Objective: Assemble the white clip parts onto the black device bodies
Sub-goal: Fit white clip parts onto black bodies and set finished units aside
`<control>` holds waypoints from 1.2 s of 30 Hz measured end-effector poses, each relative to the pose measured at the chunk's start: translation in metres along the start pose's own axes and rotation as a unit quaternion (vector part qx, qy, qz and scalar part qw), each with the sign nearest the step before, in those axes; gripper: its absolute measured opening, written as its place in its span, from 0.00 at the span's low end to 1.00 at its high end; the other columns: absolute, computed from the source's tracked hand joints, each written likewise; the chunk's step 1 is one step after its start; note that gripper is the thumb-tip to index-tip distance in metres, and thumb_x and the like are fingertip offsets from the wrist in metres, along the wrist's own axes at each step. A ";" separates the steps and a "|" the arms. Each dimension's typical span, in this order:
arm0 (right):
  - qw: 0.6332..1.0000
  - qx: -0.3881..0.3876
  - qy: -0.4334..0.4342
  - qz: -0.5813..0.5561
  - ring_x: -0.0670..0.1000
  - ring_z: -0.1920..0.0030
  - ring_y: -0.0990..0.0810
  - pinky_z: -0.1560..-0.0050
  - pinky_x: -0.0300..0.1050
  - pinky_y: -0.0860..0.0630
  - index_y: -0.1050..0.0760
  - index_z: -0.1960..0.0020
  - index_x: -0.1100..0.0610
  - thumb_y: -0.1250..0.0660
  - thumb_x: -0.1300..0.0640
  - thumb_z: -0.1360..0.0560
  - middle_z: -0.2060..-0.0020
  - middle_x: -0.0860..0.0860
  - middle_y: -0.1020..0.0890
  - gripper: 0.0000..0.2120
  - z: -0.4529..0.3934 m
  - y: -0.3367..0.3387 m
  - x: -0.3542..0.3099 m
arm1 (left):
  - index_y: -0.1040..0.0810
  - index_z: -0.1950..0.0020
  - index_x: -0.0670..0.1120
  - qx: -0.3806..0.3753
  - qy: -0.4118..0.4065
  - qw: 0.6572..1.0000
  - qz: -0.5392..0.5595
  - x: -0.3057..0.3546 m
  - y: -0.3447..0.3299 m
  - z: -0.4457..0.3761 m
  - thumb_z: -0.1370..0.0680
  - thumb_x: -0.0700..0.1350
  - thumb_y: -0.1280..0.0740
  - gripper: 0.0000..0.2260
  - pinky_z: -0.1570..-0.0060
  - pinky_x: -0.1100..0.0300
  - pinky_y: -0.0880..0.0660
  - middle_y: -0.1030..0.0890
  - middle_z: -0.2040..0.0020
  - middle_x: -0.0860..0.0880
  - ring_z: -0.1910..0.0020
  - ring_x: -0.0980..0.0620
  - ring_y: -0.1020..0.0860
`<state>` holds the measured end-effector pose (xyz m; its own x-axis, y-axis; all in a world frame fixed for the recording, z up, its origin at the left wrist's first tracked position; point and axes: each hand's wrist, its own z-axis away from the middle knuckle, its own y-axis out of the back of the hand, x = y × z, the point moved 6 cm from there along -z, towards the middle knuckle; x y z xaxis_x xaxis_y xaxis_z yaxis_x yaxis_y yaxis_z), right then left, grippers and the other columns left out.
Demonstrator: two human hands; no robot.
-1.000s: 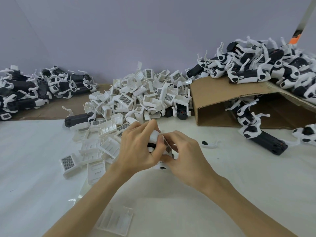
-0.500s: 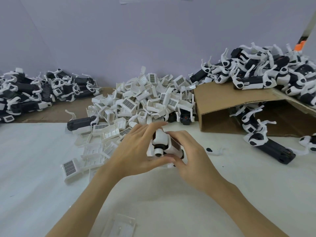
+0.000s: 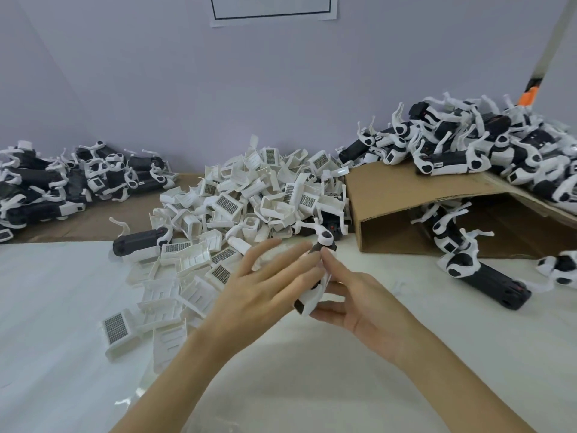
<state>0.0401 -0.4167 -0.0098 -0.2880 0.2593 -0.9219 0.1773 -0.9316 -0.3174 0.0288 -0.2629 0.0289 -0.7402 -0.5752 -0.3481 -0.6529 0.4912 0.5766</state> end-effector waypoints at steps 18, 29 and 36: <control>0.947 0.151 0.213 0.187 0.42 0.51 0.14 0.52 0.34 0.20 0.17 0.46 0.49 0.20 0.53 0.27 0.54 0.42 0.12 0.11 -0.006 -0.010 0.007 | 0.22 0.47 0.44 -0.193 0.332 0.916 0.114 -0.009 -0.026 0.008 0.25 0.55 0.25 0.17 0.54 0.50 0.23 0.21 0.51 0.51 0.48 0.47 0.22; 0.953 0.079 0.167 0.241 0.46 0.49 0.13 0.46 0.40 0.19 0.16 0.44 0.56 0.22 0.61 0.25 0.52 0.48 0.11 0.11 -0.013 0.005 0.006 | 0.29 0.56 0.47 -0.275 0.326 0.881 0.204 -0.021 -0.041 0.016 0.26 0.53 0.25 0.15 0.61 0.62 0.36 0.28 0.63 0.58 0.63 0.56 0.29; 0.962 0.033 0.156 0.223 0.50 0.43 0.14 0.36 0.50 0.20 0.16 0.41 0.55 0.25 0.56 0.22 0.48 0.50 0.12 0.10 -0.017 0.004 0.007 | 0.33 0.60 0.57 -0.254 0.342 0.869 0.252 -0.036 -0.042 0.022 0.29 0.53 0.24 0.17 0.67 0.64 0.32 0.26 0.68 0.57 0.68 0.57 0.27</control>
<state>0.0554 -0.4143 -0.0210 0.1005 -0.1150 -0.9883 0.1544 -0.9795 0.1297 0.0796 -0.2483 0.0004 -0.5291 -0.7103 0.4642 0.0105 0.5415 0.8406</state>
